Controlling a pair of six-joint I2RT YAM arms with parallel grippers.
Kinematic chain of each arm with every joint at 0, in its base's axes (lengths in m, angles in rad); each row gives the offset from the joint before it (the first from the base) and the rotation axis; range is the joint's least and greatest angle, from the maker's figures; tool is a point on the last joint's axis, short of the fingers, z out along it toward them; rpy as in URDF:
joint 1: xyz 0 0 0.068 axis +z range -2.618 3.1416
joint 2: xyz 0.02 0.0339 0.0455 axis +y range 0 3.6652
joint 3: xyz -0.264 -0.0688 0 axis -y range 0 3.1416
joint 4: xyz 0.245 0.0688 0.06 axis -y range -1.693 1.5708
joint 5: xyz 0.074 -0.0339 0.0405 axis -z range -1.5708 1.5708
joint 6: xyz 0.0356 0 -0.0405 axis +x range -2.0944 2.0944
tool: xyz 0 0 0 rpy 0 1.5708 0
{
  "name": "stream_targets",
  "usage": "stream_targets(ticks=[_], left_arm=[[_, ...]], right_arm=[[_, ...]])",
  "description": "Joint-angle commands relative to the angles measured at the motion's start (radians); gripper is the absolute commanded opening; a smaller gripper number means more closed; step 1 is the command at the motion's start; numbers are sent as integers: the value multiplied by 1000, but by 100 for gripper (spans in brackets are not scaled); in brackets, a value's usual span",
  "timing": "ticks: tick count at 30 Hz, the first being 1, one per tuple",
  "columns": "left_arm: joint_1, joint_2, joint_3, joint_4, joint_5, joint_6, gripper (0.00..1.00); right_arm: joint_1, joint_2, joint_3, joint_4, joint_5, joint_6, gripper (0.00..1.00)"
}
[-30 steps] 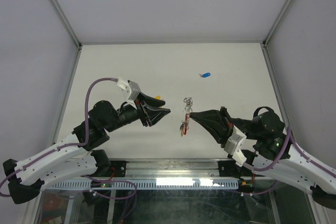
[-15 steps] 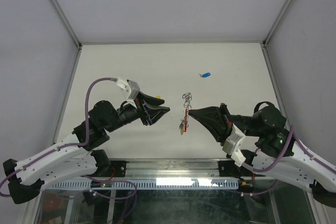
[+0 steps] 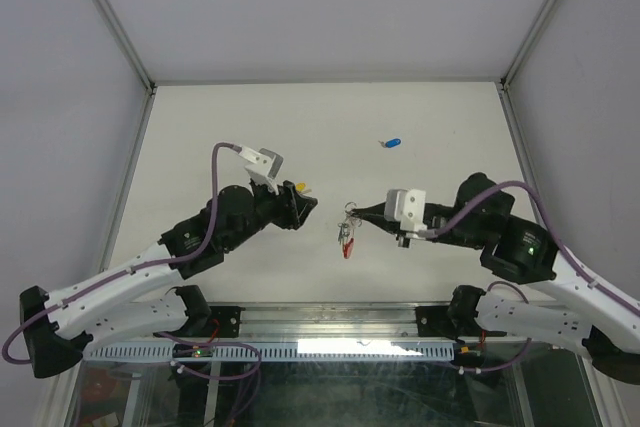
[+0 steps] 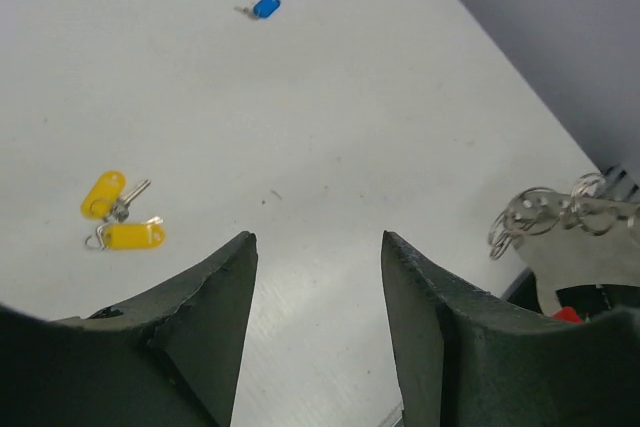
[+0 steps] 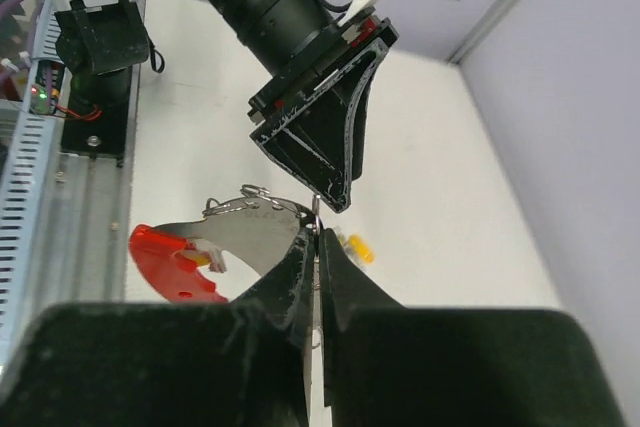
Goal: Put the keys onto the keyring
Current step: Pick up the key from the center of the board.
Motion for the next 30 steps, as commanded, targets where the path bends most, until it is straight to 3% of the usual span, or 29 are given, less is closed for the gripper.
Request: stream_targets(ticks=[1,9,22,30], left_arm=[[35,80,48,-67,-85,-89,52],[254,232,49,-53,43,-138,54],[361,431,105,-63,92,-91,56],[369,599,191,-85,50,-93,50]], right_arm=[[1,89,130,-174,166,318,0],[0,230,217,-337,235,504,0],[-109,309,187,-414,188,679,0],[-149,254,113,-383,151,742,0]])
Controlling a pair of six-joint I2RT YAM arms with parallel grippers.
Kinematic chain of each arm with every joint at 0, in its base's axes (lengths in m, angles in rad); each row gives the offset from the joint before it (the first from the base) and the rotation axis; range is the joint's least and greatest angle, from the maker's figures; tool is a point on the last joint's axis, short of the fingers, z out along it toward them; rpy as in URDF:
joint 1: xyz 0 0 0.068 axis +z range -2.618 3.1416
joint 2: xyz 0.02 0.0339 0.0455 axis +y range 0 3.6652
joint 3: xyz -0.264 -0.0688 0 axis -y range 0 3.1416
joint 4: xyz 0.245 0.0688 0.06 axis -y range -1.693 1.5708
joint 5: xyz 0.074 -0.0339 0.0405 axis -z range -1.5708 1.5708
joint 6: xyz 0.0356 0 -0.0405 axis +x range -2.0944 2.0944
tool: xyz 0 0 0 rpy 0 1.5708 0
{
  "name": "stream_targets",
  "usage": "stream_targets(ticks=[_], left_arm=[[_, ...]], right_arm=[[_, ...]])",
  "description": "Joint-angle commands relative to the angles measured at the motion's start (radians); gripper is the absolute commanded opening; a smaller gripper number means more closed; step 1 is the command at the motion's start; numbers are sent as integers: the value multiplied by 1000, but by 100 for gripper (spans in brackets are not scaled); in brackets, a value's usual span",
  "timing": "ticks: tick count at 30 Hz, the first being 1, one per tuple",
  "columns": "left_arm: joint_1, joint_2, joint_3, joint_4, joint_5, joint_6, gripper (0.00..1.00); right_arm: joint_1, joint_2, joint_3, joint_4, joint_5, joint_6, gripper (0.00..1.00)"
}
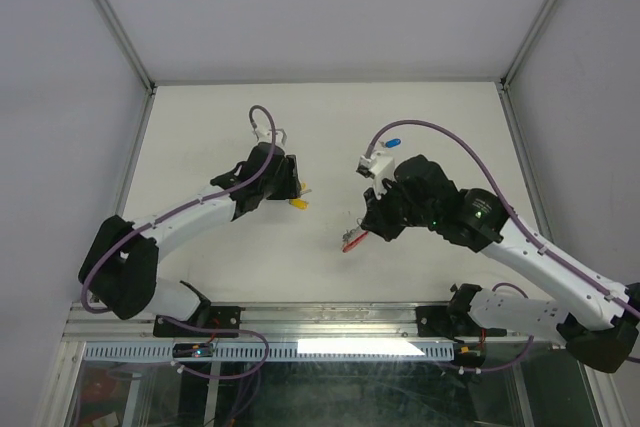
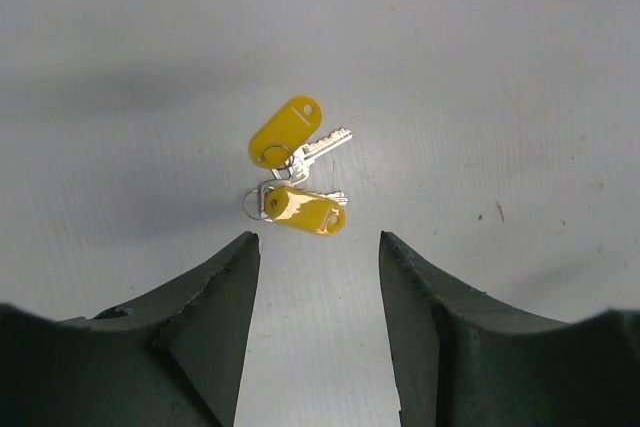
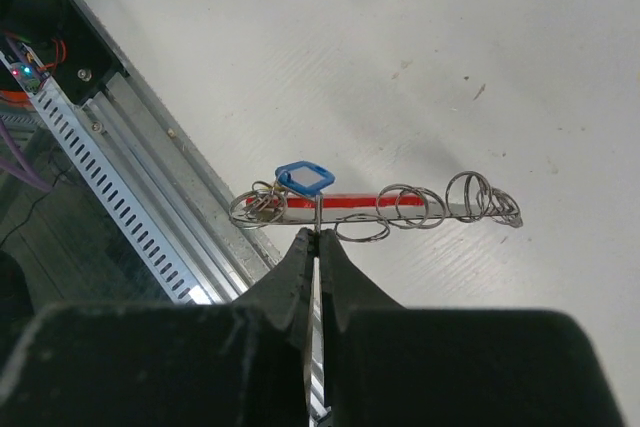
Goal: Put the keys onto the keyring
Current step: Pick up the key from the center of the board.
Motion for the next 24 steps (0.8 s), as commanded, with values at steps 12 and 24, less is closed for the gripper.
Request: stream_targets(ticks=[12,24], left_arm=[[14,210,141,-43,-189,-167,46],[14,240,115,-66,-214,-258,44]], right_arm=[[-8,-60,-61,98,-75,101,0],[-7,-90,-104,125,-97,121,0]])
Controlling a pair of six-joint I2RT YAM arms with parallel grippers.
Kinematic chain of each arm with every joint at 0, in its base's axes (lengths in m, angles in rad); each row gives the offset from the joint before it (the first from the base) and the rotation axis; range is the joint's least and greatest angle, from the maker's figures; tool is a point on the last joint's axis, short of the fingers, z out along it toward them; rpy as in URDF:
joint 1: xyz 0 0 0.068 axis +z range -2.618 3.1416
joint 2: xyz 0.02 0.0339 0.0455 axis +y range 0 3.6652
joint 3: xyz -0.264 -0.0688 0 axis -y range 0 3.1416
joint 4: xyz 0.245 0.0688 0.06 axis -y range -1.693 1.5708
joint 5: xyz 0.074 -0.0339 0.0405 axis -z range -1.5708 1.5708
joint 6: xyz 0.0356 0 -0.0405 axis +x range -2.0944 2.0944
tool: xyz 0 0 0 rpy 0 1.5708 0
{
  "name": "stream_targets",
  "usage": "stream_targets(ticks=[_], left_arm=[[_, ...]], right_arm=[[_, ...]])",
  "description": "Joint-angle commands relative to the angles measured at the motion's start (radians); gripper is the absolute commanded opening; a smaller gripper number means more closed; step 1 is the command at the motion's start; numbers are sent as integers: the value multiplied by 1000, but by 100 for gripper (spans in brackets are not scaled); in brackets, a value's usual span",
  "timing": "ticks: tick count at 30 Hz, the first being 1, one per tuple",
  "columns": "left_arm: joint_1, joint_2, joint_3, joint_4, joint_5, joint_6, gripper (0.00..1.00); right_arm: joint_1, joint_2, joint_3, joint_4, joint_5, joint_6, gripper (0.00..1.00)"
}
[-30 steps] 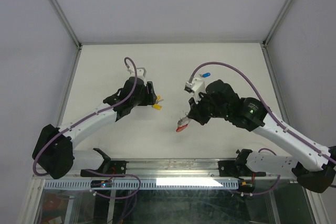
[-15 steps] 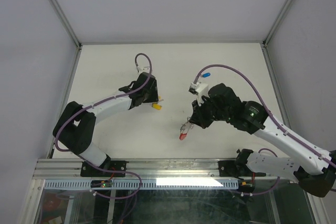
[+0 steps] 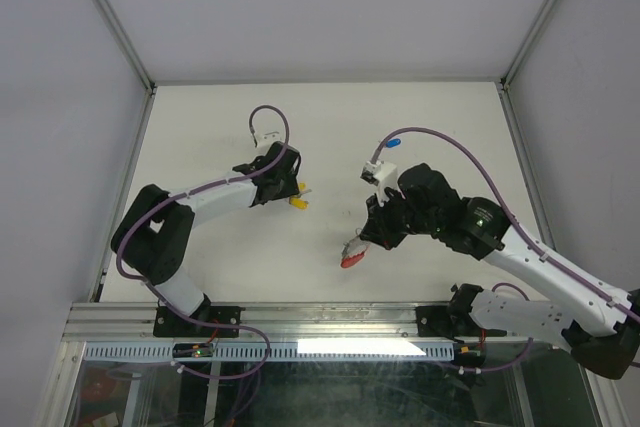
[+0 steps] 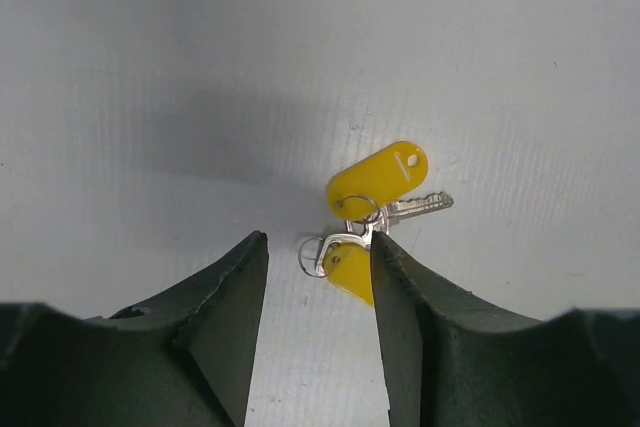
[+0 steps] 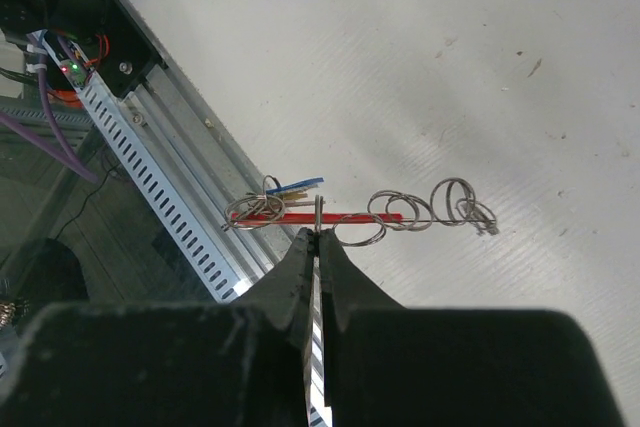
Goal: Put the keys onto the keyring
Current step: Pick up the key from the center of the board.
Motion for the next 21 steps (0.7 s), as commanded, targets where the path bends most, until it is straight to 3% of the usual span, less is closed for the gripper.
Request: stream_targets(ticks=[1,21], left_arm=[[8,-45,-24,15,-39,-81,44],[20,-241,-401,398,50,-431,48]], right_arm=[[-4,-39,-11,91,-29,26,0],[-3,-36,-51,137,-87,61,0]])
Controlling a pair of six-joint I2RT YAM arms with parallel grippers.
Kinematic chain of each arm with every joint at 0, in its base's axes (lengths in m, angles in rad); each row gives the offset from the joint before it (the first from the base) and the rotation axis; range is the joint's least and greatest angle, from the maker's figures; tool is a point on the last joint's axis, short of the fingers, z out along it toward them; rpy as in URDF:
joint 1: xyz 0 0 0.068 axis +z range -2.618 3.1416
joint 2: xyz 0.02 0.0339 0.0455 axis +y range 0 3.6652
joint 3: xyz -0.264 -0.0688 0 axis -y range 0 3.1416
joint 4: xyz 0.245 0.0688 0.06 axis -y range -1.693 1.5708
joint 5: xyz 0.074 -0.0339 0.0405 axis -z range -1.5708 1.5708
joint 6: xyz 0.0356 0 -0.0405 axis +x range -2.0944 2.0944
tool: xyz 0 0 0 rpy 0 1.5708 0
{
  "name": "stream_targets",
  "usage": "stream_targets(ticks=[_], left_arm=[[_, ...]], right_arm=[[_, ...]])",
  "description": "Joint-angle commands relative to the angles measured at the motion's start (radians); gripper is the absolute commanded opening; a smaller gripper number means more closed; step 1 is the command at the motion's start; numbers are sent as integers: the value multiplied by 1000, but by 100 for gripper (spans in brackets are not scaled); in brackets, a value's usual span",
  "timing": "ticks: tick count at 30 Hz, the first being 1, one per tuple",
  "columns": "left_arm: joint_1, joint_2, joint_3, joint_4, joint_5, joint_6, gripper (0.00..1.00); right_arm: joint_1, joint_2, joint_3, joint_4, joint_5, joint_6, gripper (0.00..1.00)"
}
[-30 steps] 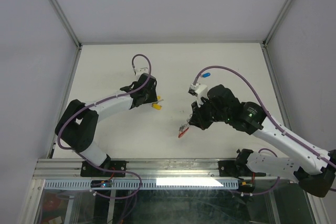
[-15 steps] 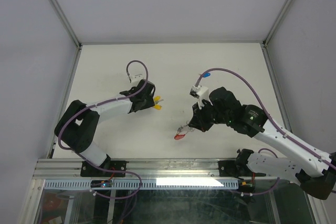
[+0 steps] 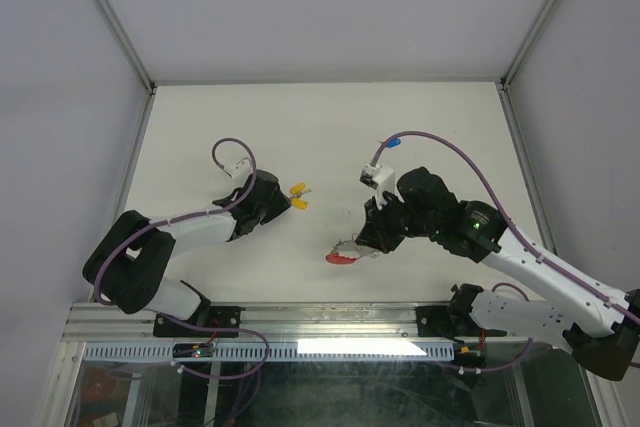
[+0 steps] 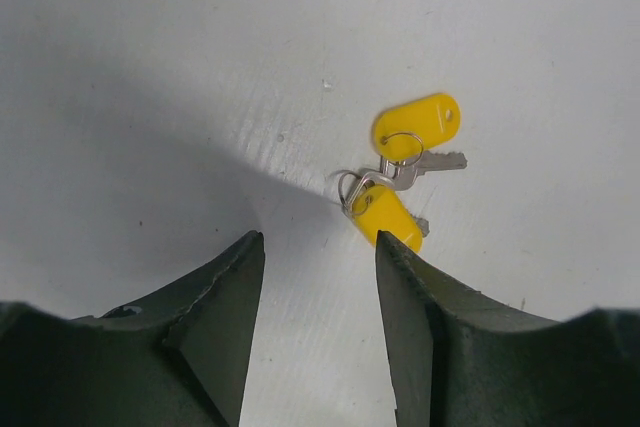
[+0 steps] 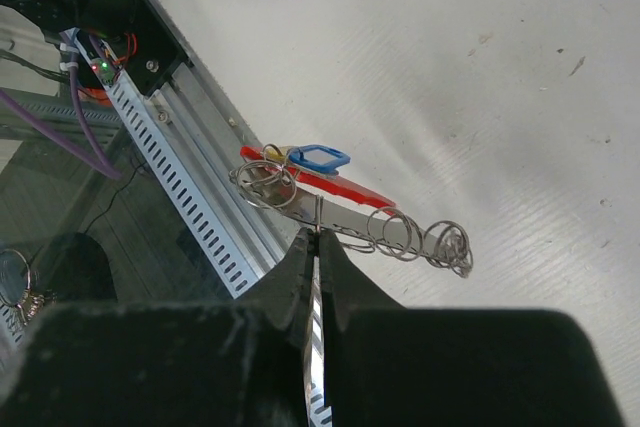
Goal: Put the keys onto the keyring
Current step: Pick up the key from the center of the board.
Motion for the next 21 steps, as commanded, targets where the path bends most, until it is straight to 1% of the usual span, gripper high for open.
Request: stream_targets(ticks=[1,5,9,13,21], left_arm=[[7,-62,-58,132,2,-125,48],[11,-61,-105,193,-5,-179,45],[15,-44,-139,262,23,-219,42],[16,21,-155,308,38,-245,42],[19,57,-145,317,33,-264,37]], right_arm=[[-3,-17,4,76,-32,22,0],[-3,-14,4,79,-37,24,0],[-3,-12,5,83,-41,28,0],[-3,-9,4,86,-46,31,0],[-3,3,11,84,-61,33,0]])
